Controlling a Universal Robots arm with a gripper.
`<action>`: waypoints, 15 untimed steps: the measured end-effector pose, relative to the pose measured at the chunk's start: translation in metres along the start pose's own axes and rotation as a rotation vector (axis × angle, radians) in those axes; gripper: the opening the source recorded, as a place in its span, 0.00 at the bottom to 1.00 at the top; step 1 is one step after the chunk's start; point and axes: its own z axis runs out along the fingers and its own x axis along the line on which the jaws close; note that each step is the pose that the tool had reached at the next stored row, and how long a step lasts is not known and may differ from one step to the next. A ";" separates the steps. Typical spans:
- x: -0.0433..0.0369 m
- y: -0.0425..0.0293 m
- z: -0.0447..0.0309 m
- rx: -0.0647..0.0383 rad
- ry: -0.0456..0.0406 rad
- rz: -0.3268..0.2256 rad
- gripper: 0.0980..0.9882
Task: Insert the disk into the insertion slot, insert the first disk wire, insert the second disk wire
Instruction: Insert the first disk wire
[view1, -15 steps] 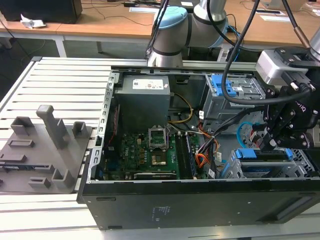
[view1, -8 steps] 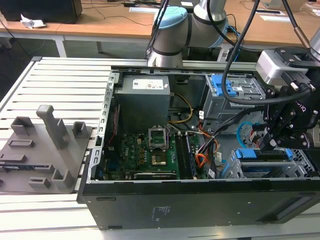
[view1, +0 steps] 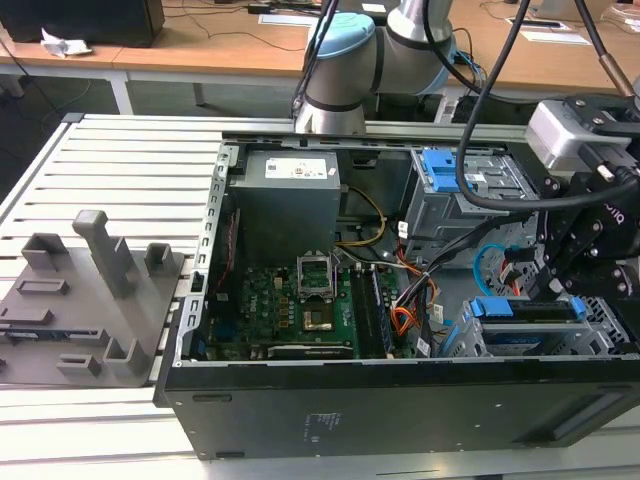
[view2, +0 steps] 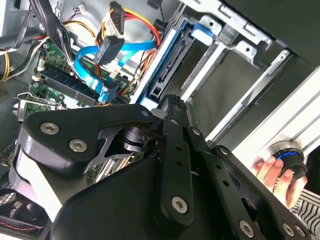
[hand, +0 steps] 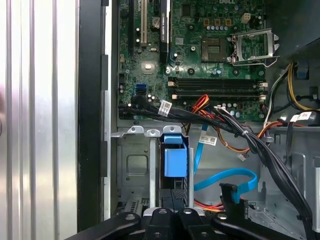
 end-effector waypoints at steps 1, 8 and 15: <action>-0.0001 -0.0016 -0.0002 0.000 -0.0001 0.000 0.01; -0.0011 -0.0013 -0.0167 0.000 -0.0003 0.000 0.01; -0.0011 -0.0013 -0.0172 0.000 0.0000 0.000 0.02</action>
